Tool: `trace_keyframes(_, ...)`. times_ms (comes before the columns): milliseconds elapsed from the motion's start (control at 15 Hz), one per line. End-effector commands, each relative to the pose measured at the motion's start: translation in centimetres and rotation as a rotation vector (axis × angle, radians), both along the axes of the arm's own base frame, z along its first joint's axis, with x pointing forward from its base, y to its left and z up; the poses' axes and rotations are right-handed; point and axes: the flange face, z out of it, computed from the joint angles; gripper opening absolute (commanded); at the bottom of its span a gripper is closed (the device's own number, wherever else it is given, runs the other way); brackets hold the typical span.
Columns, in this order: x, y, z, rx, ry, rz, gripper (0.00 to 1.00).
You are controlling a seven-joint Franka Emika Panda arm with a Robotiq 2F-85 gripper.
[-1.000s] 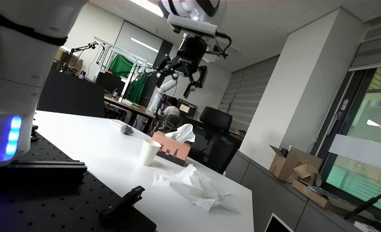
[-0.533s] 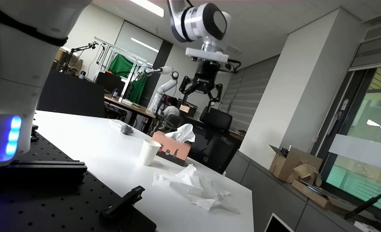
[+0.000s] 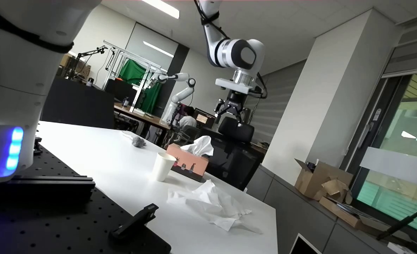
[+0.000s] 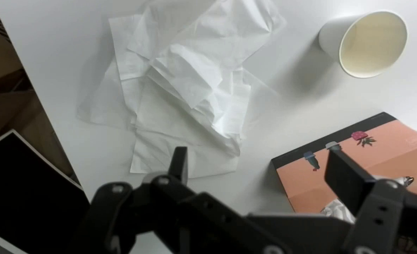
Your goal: Remove a tissue from the box and put it on the table
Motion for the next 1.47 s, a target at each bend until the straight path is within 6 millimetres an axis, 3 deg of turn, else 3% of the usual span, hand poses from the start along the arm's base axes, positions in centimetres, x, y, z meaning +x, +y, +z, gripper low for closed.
trace_keyframes(0,0.5,-0.1,0.0,-0.001,0.001,-0.004,1.0)
trace_keyframes(733,0.6,-0.5,0.1,-0.001,0.001,-0.012,1.0)
trace_keyframes(933,4.3,-1.2,-1.1,-0.013,-0.031,-0.041,1.0)
trace_keyframes(1067,7.9,-1.4,-2.6,-0.035,-0.038,-0.058,1.0)
trace_keyframes(1400,14.7,-1.0,-5.7,-0.091,-0.091,-0.204,1.0)
